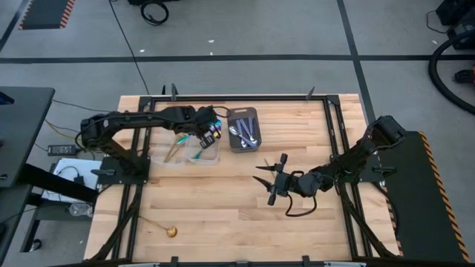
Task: Sort silverware by color (type)
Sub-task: Put the blue spoon into the right transparent bin
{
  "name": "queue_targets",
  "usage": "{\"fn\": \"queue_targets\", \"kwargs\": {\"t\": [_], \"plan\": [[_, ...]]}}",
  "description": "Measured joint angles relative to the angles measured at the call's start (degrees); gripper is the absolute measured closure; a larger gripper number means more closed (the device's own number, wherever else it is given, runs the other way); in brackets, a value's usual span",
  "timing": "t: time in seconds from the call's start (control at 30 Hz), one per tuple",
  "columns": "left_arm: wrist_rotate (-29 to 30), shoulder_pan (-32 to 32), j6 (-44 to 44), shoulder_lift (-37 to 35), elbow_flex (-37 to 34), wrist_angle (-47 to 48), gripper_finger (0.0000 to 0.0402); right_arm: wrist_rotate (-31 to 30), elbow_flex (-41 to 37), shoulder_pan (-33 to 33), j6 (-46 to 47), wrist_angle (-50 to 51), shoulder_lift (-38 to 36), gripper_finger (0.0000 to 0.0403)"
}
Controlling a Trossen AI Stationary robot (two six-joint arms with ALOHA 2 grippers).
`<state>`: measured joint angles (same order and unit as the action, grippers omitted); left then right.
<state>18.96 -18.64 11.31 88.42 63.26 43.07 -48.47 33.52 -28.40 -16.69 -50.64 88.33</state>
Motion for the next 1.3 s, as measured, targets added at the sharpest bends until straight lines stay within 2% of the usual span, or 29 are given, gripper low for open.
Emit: {"fn": "queue_targets", "kwargs": {"t": [0.1, 0.33, 0.57, 0.9, 1.0, 1.2, 1.3], "plan": [[-3.7, -1.6, 1.9, 0.4, 0.0, -0.1, 0.0373, 0.0, 0.0, 0.0, 0.0, -0.3, 0.0, 0.0232], [-6.3, -2.8, 6.3, 4.3, 0.0, -1.0, 0.0372, 0.0, 0.0, 0.0, 0.0, -0.8, 0.0, 0.0232], [-6.2, -2.5, 8.4, 8.0, 0.0, -3.1, 0.0372, 0.0, 0.0, 0.0, 0.0, -0.7, 0.0, 0.0232], [-6.1, -1.3, 7.6, 8.2, 0.1, -3.2, 0.0368, 0.1, 0.0, 0.0, 0.0, -0.7, 0.0, 0.0232], [-6.8, -0.6, 7.5, 8.2, 0.1, -3.4, 0.0343, 0.1, 0.0, 0.0, 0.0, -0.7, 0.0, 0.0232], [-6.9, -0.1, 6.9, 7.0, 2.0, -2.4, 0.0259, 0.1, 0.0, 0.1, 0.0, -0.7, 0.0, 0.0232], [-9.0, -0.2, 5.4, 5.6, 3.0, -1.8, 0.0226, 0.3, 0.0, 0.1, 0.0, -0.7, 0.0, 0.0232]]}}
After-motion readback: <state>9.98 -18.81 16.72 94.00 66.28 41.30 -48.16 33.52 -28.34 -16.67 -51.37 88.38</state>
